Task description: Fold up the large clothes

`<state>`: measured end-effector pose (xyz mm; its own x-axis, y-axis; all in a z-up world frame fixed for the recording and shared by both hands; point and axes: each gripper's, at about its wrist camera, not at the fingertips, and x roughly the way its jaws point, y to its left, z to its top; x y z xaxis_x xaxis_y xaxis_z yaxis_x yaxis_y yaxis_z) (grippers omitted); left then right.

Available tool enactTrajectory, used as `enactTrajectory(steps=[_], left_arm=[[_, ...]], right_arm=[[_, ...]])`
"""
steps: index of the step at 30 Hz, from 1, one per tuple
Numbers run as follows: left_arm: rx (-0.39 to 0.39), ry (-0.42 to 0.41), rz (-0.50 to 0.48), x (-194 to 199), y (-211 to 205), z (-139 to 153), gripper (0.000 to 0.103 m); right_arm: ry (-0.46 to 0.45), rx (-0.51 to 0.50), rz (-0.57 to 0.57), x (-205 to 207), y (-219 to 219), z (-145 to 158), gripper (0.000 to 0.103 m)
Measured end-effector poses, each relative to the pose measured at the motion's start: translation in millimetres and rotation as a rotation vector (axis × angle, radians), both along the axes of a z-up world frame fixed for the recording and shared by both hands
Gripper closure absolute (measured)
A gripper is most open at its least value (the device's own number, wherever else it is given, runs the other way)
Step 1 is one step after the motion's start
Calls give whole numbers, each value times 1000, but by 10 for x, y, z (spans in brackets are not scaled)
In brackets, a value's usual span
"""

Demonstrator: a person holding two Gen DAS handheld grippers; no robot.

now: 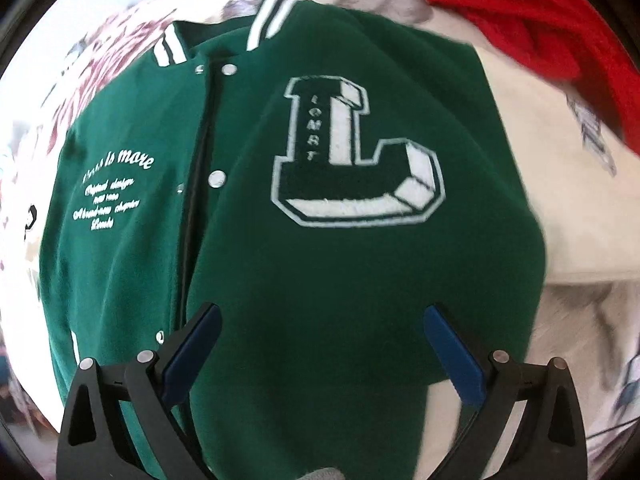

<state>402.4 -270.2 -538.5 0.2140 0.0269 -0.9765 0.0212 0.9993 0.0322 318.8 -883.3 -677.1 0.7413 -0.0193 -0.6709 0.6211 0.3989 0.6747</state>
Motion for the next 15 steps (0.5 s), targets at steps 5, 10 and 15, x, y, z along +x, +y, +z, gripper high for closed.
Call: enactTrajectory(steps=[5,10,15], left_arm=[[-52,-33,61,87,214,230,0],[-86,-57,140,150,657,440,0],[-78,-84,246,42,1408,673,0]], right_arm=[[-49,-62,126,612,459,645,97],[-78,-129,322,1212,1471,1305,97],[-76,-167,543,1833,2982,1616,97]])
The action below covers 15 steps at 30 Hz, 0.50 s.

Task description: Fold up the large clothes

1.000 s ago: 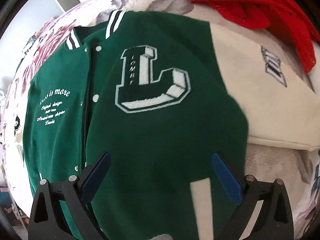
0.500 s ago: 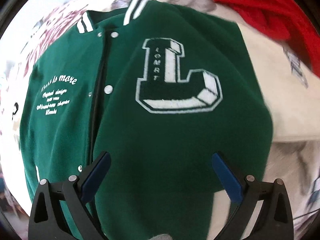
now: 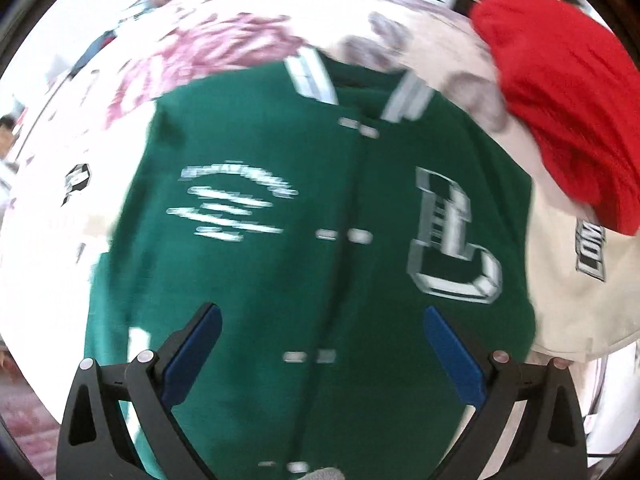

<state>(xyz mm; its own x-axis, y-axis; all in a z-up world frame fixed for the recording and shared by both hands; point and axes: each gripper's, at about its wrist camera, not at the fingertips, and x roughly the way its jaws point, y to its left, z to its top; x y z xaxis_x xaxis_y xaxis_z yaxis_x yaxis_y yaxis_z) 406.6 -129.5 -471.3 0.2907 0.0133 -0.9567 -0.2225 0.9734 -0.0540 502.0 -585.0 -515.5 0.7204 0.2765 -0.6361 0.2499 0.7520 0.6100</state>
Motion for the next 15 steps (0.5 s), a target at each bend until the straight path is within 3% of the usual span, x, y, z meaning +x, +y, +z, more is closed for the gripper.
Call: enactTrajectory(steps=[5,8,11,15], left_arm=[[16,24,114,-324,885,82,0],[68,46,185,-567,1501,39,0],[91,83,249,-773,2014,-77,0],[110,106,295,-975,2526,-270,0]], right_arm=[[95,-12,217,490,1810,-363,97],[171,-57,373,720,3024,-833,97],[279,-141,525,702,4197,-1436,97],[353,-311,696,464,5304,-1985,97]])
